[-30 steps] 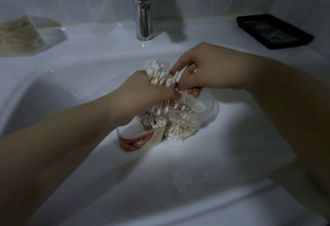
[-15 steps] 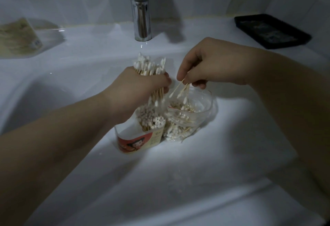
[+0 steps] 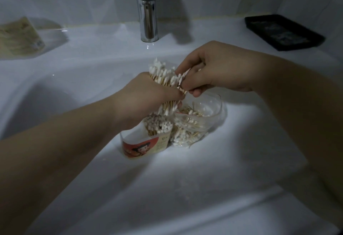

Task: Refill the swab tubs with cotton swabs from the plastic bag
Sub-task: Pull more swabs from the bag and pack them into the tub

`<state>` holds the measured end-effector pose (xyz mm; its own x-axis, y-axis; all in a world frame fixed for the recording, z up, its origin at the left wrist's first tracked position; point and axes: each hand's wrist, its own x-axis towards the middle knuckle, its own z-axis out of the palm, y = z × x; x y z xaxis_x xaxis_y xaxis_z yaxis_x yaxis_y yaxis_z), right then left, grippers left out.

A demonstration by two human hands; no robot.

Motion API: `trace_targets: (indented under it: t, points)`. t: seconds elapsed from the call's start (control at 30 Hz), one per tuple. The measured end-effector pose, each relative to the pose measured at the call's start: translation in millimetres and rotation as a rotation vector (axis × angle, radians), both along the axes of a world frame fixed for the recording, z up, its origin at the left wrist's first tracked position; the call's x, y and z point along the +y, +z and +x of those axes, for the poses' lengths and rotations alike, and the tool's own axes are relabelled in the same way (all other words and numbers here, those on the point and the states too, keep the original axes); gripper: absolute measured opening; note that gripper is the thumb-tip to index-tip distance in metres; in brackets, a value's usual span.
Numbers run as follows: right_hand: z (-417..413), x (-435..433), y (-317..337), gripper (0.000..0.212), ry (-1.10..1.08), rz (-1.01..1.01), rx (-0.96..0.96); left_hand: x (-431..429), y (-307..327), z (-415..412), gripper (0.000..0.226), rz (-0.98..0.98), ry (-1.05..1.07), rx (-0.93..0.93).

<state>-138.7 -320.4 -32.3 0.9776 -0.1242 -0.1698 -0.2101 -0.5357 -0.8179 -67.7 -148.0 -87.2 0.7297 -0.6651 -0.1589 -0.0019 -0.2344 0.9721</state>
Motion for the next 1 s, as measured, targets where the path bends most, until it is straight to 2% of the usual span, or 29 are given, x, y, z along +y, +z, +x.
trace_targets:
  t: [0.23,0.47,0.67,0.73,0.87,1.0]
  points:
    - [-2,-3,1,0.015,-0.005,0.050,0.005,1,0,1,0.029,0.032,-0.011,-0.030]
    - [4,-1,-5,0.020,-0.049,0.188,-0.005,2,4,2,0.025,0.046,-0.008,-0.007]
    - [-1,-5,3,0.041,0.007,0.404,0.123,1,3,4,0.023,0.072,0.073,-0.046]
    - [-2,-7,1,0.034,0.021,0.353,0.138,1,3,4,0.028,0.061,0.120,-0.034]
    - [1,-8,-6,0.027,-0.025,0.216,0.126,1,2,7,0.017,0.013,0.188,-0.004]
    - [2,-11,-10,0.020,0.002,0.037,0.154,3,1,11,0.019,-0.028,0.230,-0.011]
